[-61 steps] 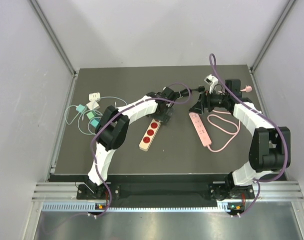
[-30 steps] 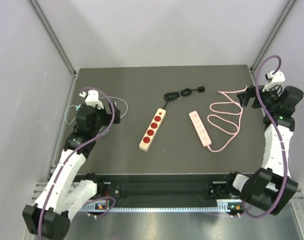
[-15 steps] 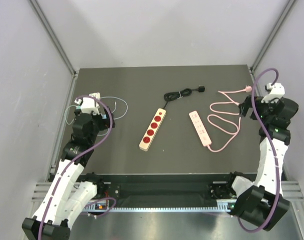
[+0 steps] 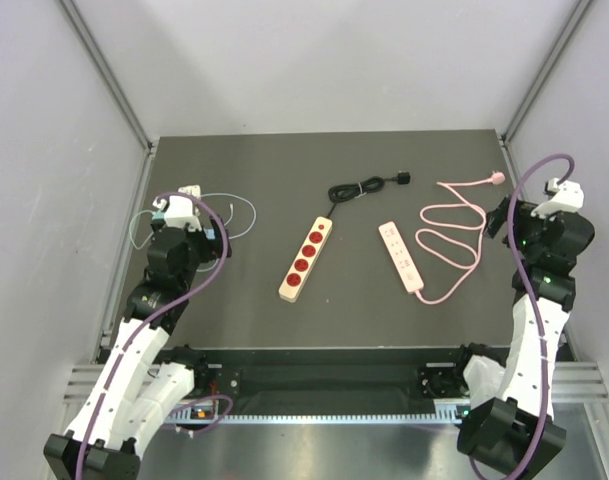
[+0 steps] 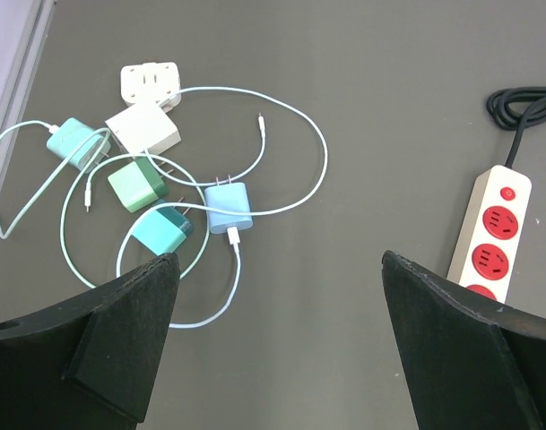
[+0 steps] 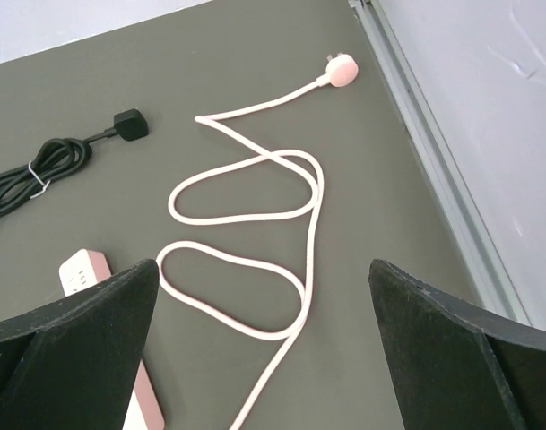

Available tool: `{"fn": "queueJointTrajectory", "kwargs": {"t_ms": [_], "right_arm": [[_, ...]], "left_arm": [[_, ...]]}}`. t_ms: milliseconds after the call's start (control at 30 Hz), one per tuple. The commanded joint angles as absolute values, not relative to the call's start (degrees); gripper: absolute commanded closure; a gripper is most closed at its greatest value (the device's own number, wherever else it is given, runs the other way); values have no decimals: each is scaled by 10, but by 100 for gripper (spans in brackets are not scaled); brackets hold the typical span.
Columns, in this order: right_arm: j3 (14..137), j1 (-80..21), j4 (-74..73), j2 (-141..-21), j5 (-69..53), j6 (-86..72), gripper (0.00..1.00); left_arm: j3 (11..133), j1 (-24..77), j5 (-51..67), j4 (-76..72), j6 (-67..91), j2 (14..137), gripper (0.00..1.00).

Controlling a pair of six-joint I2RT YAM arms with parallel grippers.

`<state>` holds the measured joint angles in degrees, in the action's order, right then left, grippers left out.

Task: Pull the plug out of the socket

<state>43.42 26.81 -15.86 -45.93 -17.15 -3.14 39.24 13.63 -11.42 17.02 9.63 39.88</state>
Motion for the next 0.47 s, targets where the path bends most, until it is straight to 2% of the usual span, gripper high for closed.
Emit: {"fn": "queueJointTrajectory", "kwargs": {"t_ms": [0, 433], "right_arm": [[437, 271, -139, -454, -151, -44, 0], [426, 271, -127, -457, -141, -20, 0]], "left_arm": [[388, 140, -120, 157, 85, 394, 1], [387, 142, -133, 156, 83, 389, 1]]}}
